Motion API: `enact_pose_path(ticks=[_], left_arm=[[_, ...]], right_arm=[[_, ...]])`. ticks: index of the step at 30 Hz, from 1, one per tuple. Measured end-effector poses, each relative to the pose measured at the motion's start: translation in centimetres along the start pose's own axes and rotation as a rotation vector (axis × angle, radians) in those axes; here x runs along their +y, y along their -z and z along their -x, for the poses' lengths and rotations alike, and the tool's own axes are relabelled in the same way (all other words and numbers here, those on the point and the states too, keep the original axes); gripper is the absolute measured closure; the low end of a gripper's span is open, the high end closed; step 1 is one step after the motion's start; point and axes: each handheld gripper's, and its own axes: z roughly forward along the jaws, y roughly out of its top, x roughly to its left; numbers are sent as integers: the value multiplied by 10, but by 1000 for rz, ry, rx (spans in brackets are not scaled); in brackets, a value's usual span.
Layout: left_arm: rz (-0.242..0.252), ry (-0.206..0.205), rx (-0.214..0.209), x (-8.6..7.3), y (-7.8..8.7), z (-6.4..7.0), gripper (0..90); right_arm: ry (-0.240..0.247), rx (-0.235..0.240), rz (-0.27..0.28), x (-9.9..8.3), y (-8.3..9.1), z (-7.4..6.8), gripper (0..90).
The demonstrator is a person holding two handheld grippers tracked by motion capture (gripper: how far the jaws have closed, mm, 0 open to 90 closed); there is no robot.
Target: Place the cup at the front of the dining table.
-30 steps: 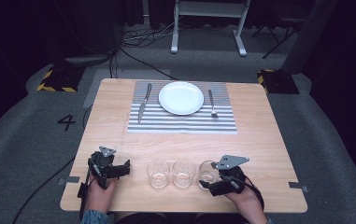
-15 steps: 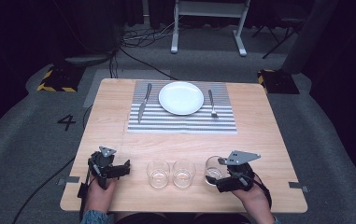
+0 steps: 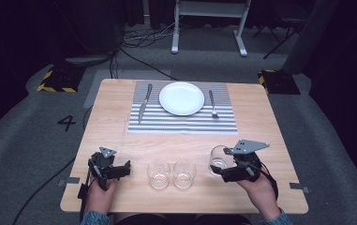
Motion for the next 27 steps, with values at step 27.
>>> enact_pose_path(ticks=[27], left_arm=[[1, -1, 1, 0, 0, 0, 35]], right_arm=[[6, 3, 2, 69, -8, 30, 190]])
